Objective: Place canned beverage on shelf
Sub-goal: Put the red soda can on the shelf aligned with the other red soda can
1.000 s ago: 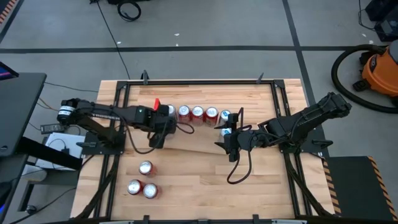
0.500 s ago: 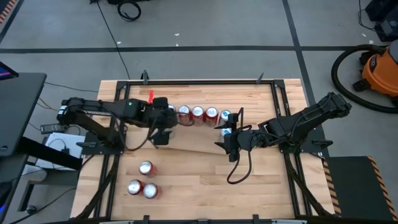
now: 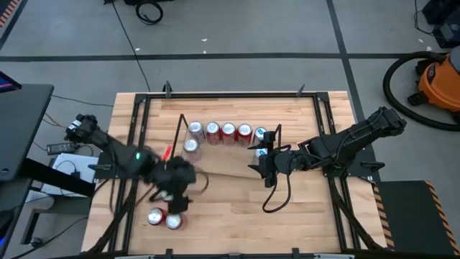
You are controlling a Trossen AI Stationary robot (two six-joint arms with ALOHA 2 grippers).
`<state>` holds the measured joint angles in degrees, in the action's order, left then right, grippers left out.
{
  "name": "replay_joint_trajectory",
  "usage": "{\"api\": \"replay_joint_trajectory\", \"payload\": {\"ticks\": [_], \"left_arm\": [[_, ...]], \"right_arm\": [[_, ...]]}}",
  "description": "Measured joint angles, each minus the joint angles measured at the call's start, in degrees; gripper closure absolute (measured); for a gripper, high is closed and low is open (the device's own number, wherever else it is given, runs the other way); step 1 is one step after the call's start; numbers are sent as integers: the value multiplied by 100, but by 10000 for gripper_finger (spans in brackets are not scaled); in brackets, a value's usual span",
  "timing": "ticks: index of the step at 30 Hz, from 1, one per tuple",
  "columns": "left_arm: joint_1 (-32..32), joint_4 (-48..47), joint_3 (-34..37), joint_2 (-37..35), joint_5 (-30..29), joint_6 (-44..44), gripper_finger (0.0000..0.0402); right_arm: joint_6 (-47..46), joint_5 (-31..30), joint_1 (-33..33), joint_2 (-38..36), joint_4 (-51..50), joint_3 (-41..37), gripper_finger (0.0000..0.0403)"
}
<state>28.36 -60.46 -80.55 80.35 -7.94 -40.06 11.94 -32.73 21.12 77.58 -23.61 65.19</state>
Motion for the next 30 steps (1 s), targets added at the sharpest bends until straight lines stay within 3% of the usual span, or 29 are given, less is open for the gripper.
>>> {"api": "replay_joint_trajectory", "payload": {"ticks": [3,8,16,26,30], "left_arm": [[598,145,3,245,-333,-417,17],[1117,314,-15,967,-381,-550,17],[1174,153,-155,1724,234,-522,17],[1146,130,-164,1784,458,-1020,17],[1102,-326,-162,1656,485,-1228,17]], "right_arm": [[13,14,0,0,100,0,106],[133,20,0,0,244,-7,106],[219,131,-37,0,519,-7,106],[177,142,-26,0,515,-7,106],[175,142,-26,0,509,-7,106]]}}
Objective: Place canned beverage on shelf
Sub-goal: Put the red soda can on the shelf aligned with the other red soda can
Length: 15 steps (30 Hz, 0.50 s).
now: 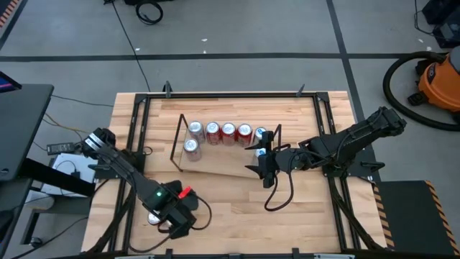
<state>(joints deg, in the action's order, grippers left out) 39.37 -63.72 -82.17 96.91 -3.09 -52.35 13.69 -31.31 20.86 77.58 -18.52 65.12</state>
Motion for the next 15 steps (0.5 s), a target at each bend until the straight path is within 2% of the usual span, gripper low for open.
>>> {"api": "replay_joint_trajectory", "payload": {"ticks": [3,8,11,15], "left_arm": [[32,-525,0,-212,-117,-236,17],[246,-1364,0,-508,-807,-944,17],[293,-1544,2,-624,-1071,-1407,17],[285,-1755,7,-641,-1205,-1587,17]], "right_arm": [[-2,0,0,0,-8,0,106],[-20,0,0,0,-41,0,106],[-22,0,0,0,-42,0,106],[-22,6,0,0,-39,0,106]]}}
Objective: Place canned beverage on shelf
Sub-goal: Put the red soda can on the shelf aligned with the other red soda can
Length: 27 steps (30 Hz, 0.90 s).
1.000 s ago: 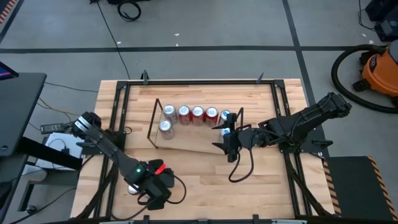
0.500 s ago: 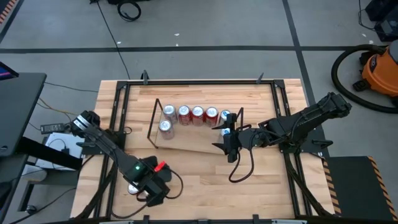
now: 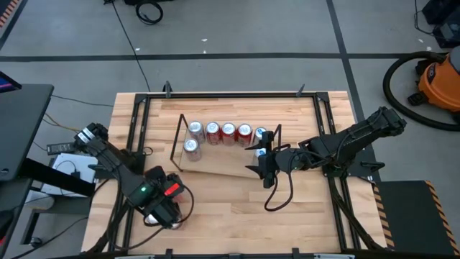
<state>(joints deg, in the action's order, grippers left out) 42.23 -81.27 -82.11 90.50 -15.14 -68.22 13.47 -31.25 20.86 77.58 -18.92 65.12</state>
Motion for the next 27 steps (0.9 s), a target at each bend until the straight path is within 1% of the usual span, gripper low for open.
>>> {"api": "replay_joint_trajectory", "payload": {"ticks": [5,8,11,14,16,18,20,23,27], "left_arm": [[10,-378,7,-112,-273,5,18],[10,-677,7,-402,-484,-137,18],[6,-824,23,-752,-669,-476,18],[6,-596,389,-1163,-644,-978,18],[6,-119,859,-1377,-490,-1236,18],[6,313,1340,-1528,-232,-1312,17],[-3,632,1637,-1661,-89,-1320,17],[-64,752,1885,-1762,-68,-1420,17],[-165,924,1950,-1764,15,-1516,17]], "right_arm": [[2,88,0,0,2,0,106],[0,88,0,1,3,0,106],[2,93,0,2,4,0,106],[4,99,0,2,6,0,106],[14,105,0,2,4,0,106],[16,130,0,2,7,0,106],[20,136,0,2,13,0,106],[31,147,0,2,63,0,106],[42,180,0,2,90,0,106]]}}
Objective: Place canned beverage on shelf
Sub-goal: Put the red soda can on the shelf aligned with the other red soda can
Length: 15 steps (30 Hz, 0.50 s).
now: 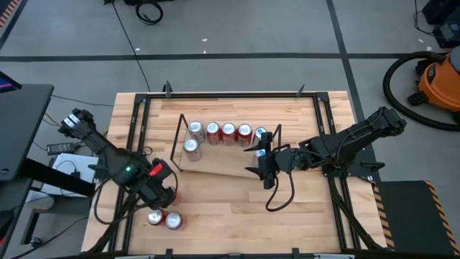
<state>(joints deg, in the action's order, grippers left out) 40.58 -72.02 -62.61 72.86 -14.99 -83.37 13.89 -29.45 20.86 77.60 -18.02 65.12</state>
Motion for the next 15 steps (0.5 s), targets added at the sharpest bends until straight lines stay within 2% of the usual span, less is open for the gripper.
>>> {"api": "replay_joint_trajectory", "payload": {"ticks": [4,15], "left_arm": [[-107,449,26,14,166,31,17],[-190,595,26,405,565,208,17]], "right_arm": [[0,37,0,0,0,0,106],[-7,74,0,2,-2,-1,106]]}}
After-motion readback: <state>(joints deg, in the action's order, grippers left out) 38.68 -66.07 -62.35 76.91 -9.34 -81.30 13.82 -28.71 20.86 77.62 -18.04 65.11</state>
